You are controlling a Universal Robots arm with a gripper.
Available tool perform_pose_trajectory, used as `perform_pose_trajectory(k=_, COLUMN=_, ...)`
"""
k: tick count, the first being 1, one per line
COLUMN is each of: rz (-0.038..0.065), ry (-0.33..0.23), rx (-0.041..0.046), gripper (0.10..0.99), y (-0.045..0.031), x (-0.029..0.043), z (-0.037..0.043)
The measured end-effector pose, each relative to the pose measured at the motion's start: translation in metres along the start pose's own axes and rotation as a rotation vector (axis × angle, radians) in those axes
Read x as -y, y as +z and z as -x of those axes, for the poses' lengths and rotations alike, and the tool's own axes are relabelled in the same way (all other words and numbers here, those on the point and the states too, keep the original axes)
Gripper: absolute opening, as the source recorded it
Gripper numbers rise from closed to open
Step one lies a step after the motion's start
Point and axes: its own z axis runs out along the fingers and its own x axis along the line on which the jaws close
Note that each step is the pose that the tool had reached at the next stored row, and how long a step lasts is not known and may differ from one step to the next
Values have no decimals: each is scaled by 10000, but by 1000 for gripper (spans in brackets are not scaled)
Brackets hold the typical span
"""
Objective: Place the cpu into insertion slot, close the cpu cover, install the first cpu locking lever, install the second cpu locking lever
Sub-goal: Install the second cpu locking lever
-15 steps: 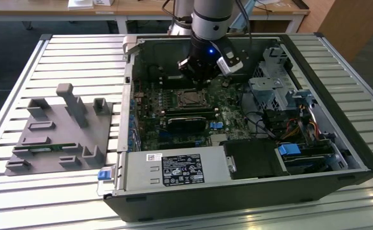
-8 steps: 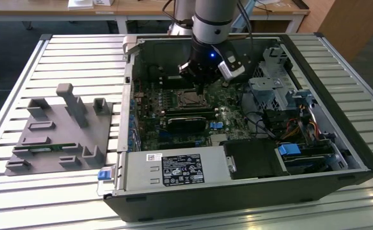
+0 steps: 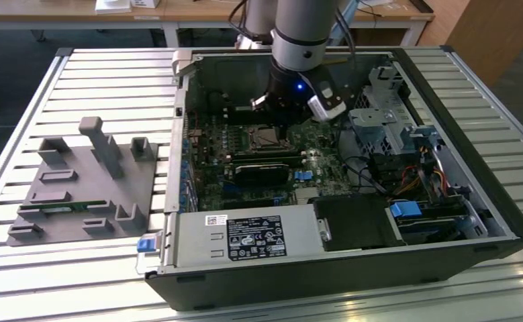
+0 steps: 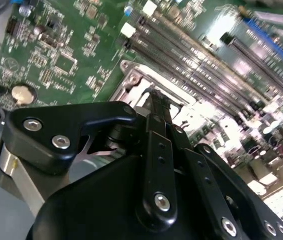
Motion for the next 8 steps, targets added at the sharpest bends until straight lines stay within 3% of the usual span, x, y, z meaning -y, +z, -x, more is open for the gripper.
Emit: perform_pose_trajectory(k=8, rz=3, ry=-4, rx=-6, gripper=106, y=7, x=130, z=-37)
